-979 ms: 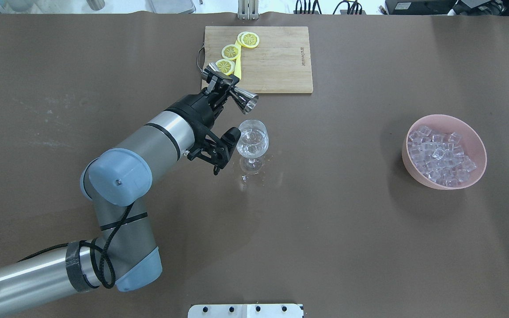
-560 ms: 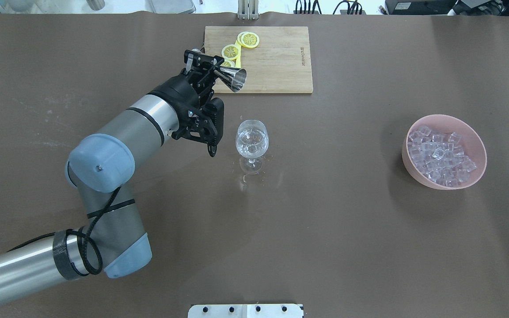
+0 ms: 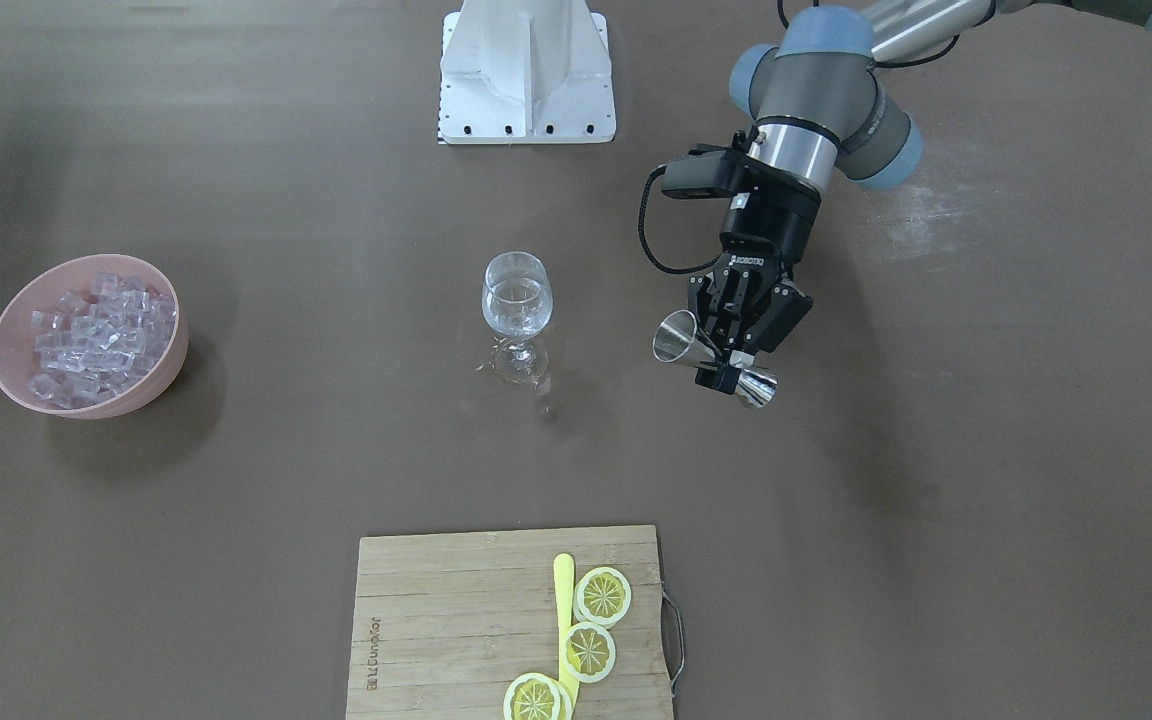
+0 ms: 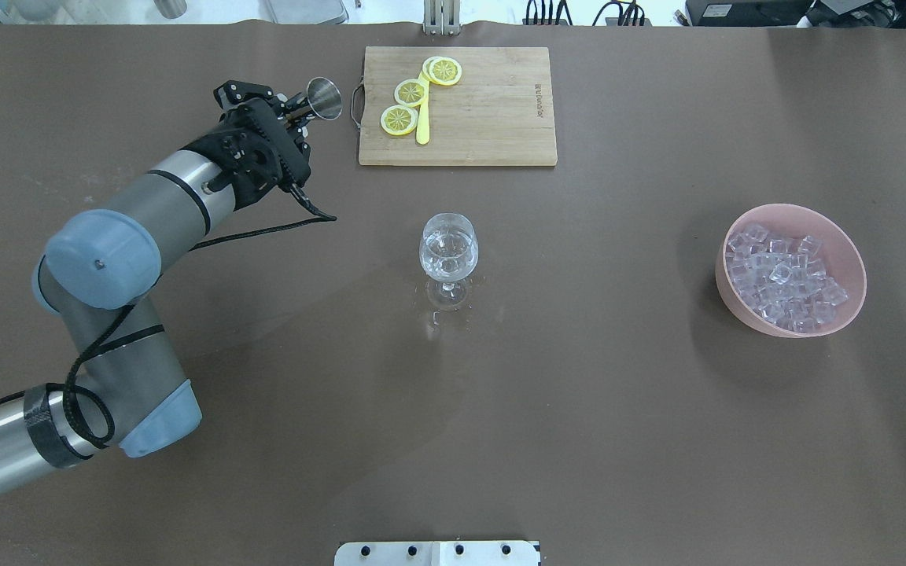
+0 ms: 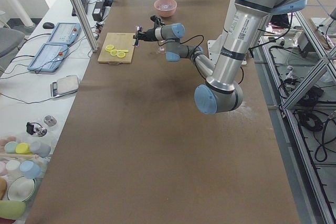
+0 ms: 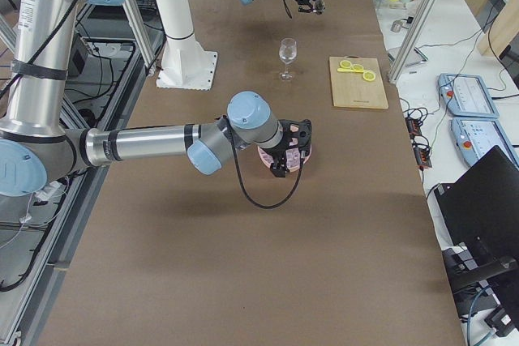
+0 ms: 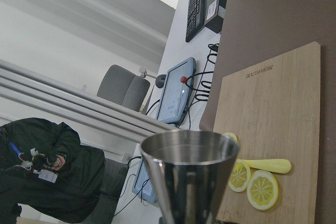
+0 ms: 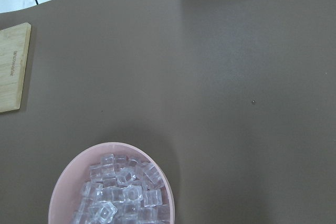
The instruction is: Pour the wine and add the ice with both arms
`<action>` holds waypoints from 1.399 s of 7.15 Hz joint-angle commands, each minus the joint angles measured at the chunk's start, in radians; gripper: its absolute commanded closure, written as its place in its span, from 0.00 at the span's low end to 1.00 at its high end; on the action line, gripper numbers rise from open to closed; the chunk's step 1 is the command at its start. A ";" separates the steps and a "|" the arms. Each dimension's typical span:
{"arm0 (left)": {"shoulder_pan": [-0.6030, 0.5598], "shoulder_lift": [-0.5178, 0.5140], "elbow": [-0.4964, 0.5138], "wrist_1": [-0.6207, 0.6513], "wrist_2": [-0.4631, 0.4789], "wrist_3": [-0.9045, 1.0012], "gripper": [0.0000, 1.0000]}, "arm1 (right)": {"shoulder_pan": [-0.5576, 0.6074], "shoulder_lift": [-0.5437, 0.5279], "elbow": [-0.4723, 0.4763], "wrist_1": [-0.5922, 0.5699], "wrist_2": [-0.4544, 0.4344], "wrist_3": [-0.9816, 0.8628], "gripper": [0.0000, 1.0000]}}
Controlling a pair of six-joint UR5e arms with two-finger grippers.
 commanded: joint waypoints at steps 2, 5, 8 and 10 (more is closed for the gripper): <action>-0.168 0.044 0.086 -0.049 -0.191 -0.444 1.00 | -0.088 0.060 -0.001 -0.021 -0.063 0.080 0.00; -0.261 0.160 0.288 -0.300 -0.277 -0.750 1.00 | -0.129 0.081 0.002 -0.018 -0.082 0.130 0.01; -0.446 0.222 0.414 -0.381 -0.477 -0.968 1.00 | -0.174 0.093 0.014 -0.016 -0.100 0.128 0.01; -0.438 0.245 0.563 -0.645 -0.328 -0.984 1.00 | -0.201 0.098 0.020 -0.016 -0.102 0.128 0.00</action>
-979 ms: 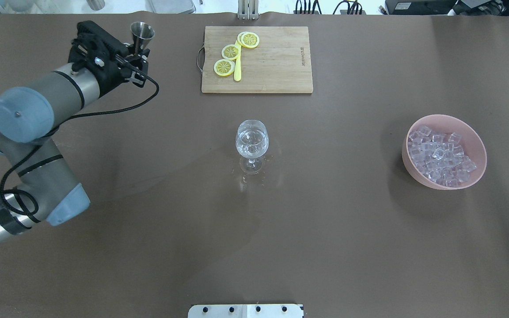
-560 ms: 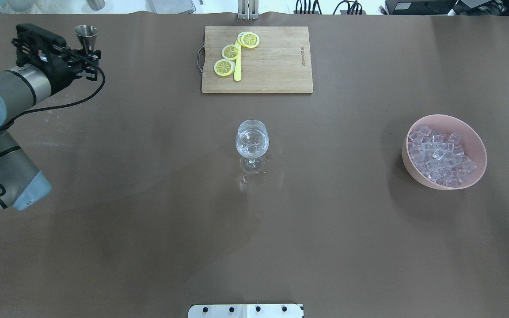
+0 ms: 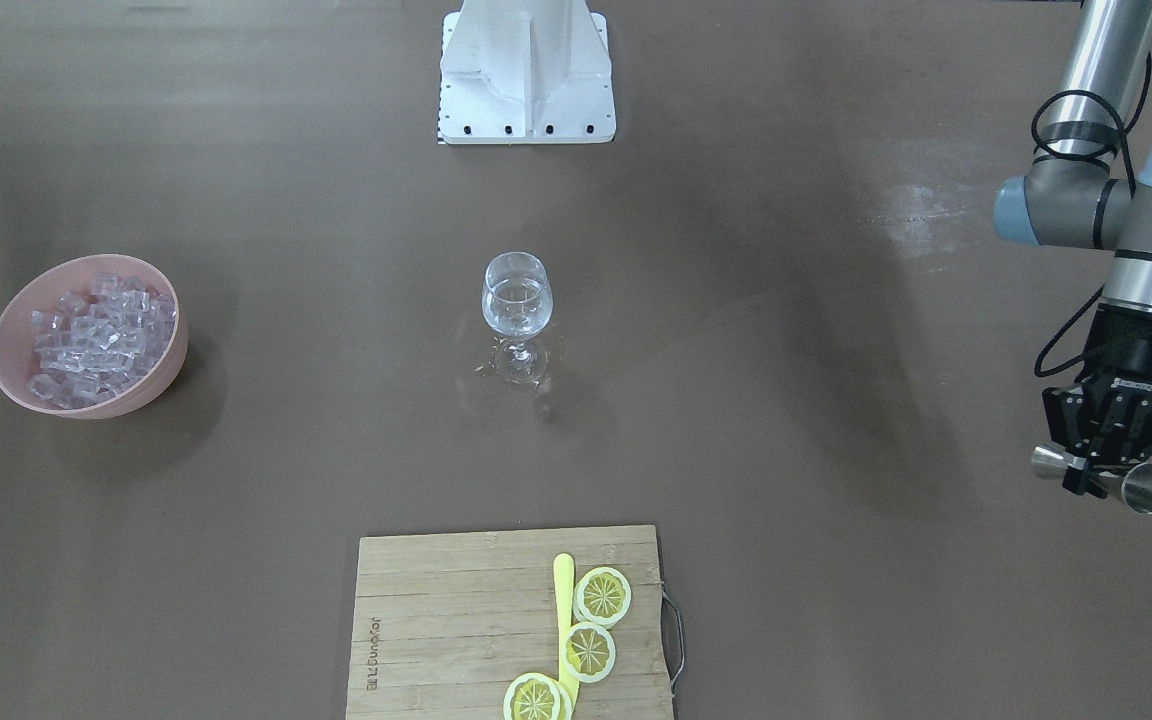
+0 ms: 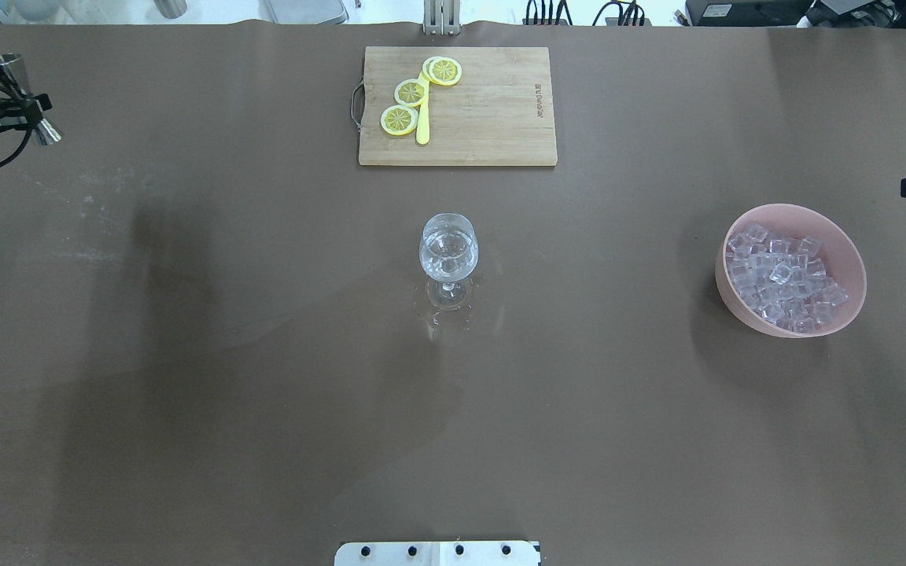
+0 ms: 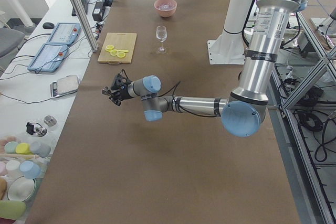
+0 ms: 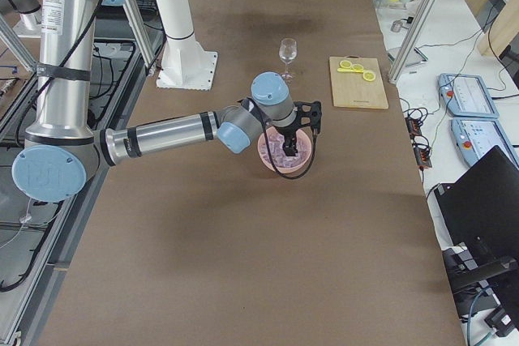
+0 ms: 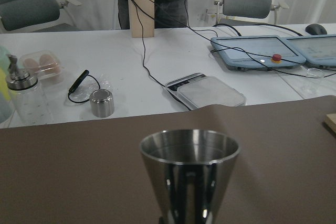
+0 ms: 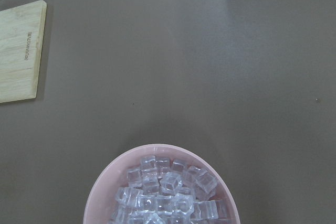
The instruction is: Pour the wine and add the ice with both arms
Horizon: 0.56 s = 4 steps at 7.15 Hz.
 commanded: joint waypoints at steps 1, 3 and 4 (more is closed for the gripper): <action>0.002 0.012 0.077 -0.152 0.154 -0.021 1.00 | -0.030 0.004 0.005 0.002 -0.002 -0.002 0.01; 0.054 0.011 0.093 -0.145 0.279 -0.015 1.00 | -0.056 0.012 0.005 0.002 -0.016 0.000 0.00; 0.082 0.006 0.099 -0.119 0.279 -0.009 1.00 | -0.059 0.012 0.006 0.003 -0.016 0.001 0.00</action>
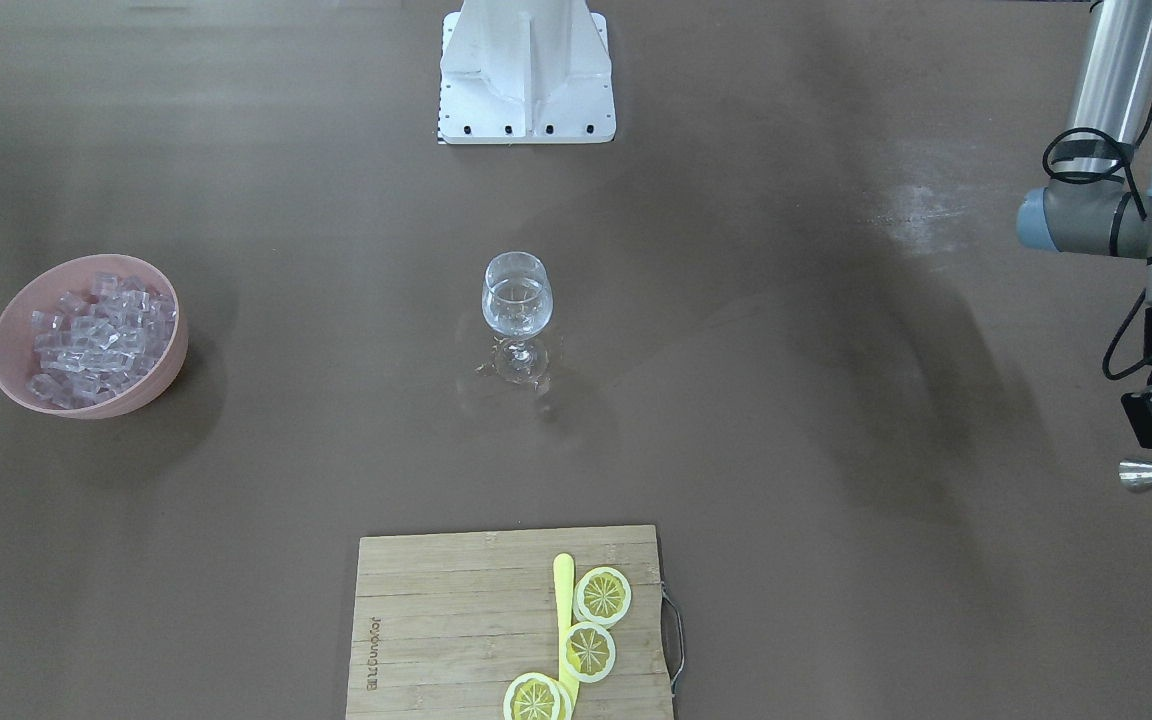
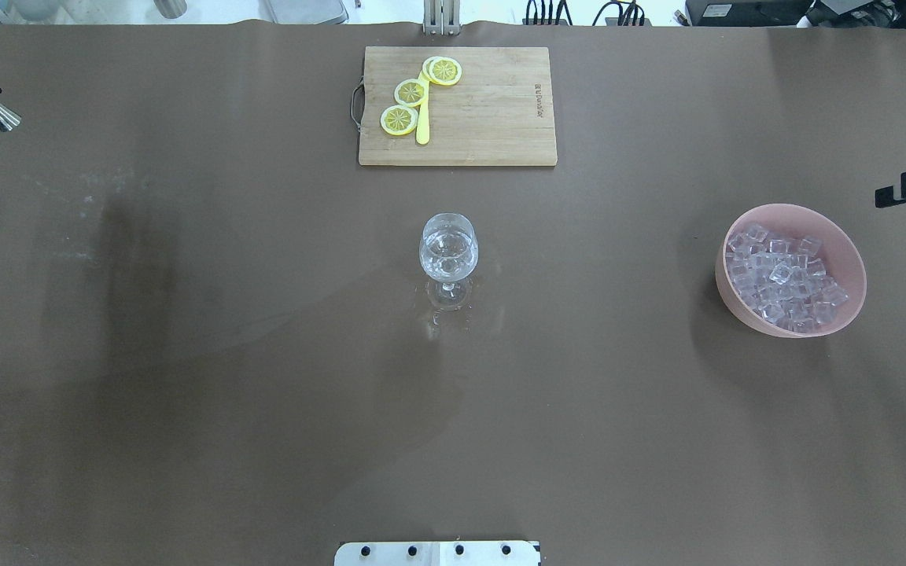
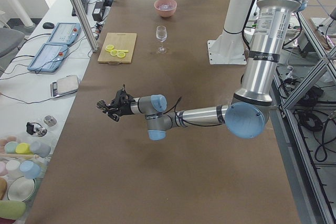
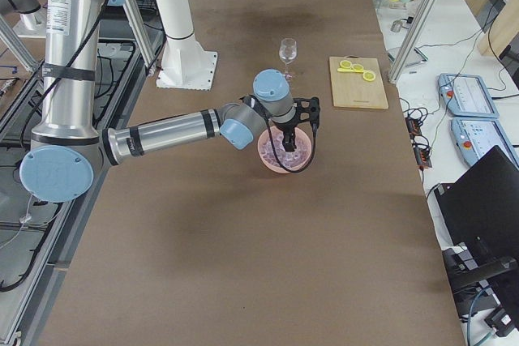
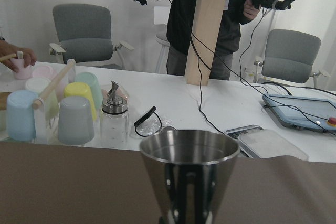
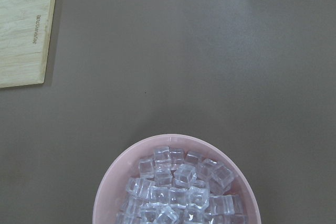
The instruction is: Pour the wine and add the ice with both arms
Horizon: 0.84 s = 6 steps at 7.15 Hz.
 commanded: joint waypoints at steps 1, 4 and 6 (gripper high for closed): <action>0.039 -0.005 0.013 0.060 0.022 0.003 1.00 | -0.009 0.000 0.001 0.001 -0.003 0.002 0.00; 0.052 -0.017 0.025 0.129 0.013 0.005 1.00 | -0.010 0.001 -0.002 0.000 -0.003 0.002 0.00; 0.068 -0.037 0.025 0.182 0.000 0.001 1.00 | -0.010 0.001 -0.002 0.000 -0.003 0.002 0.00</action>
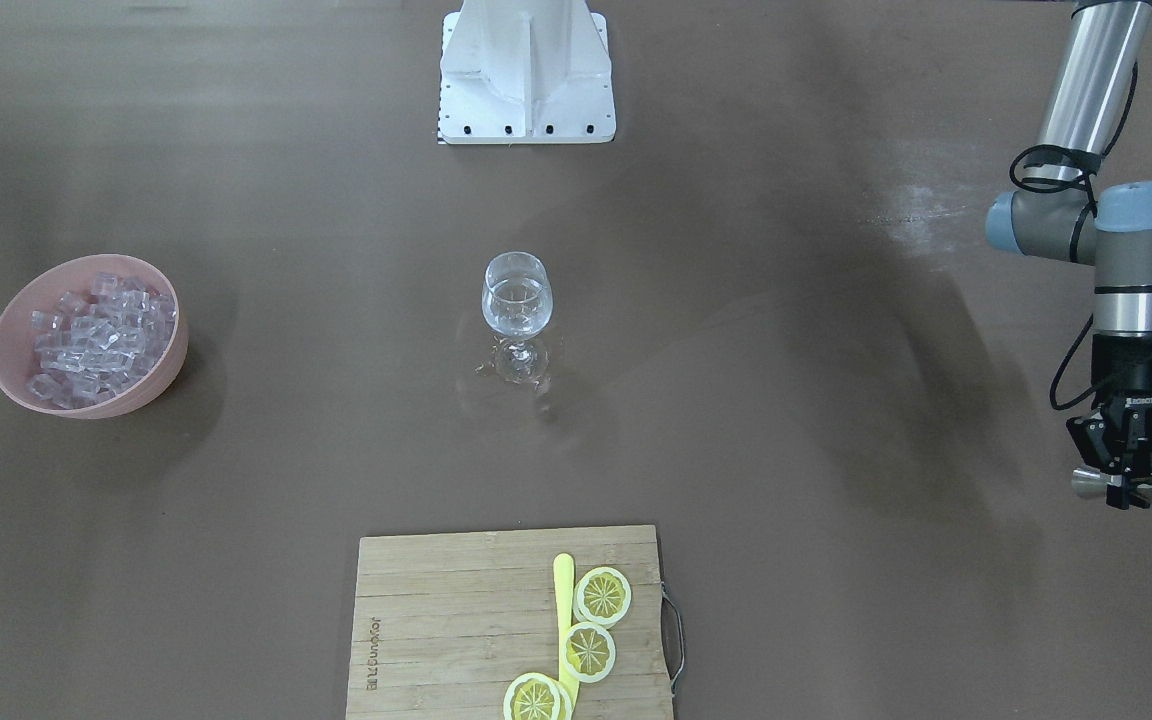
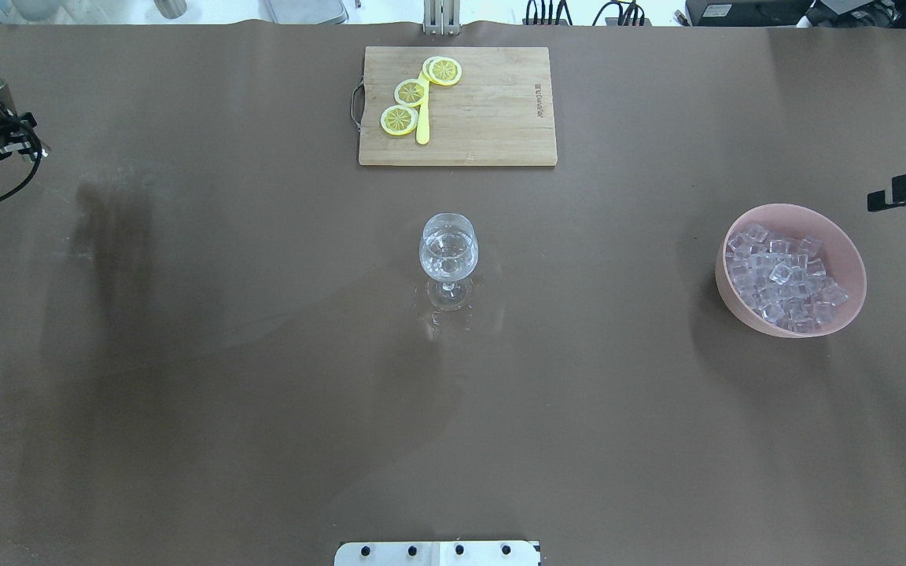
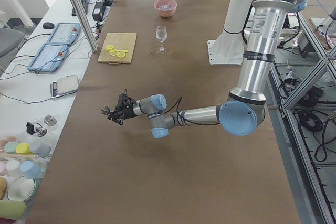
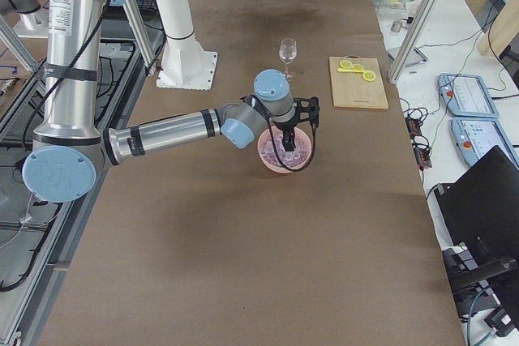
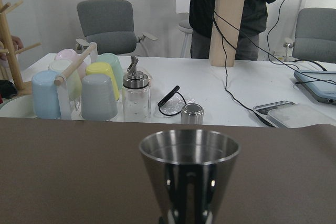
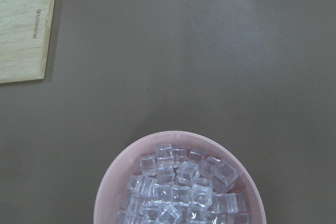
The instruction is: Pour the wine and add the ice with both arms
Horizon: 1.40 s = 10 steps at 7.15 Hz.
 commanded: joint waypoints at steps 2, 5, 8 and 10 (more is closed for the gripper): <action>0.010 -0.014 0.009 0.022 -0.040 0.000 0.97 | 0.000 -0.002 0.000 0.000 0.000 0.000 0.00; 0.024 -0.012 0.010 0.022 -0.033 0.005 0.68 | 0.000 0.000 -0.002 0.000 0.002 0.000 0.00; 0.039 -0.011 0.010 0.022 -0.032 0.007 0.55 | 0.000 0.002 0.000 0.000 0.009 0.000 0.01; 0.043 -0.011 0.003 0.022 -0.035 0.007 0.46 | 0.001 0.002 0.003 0.002 0.012 0.002 0.01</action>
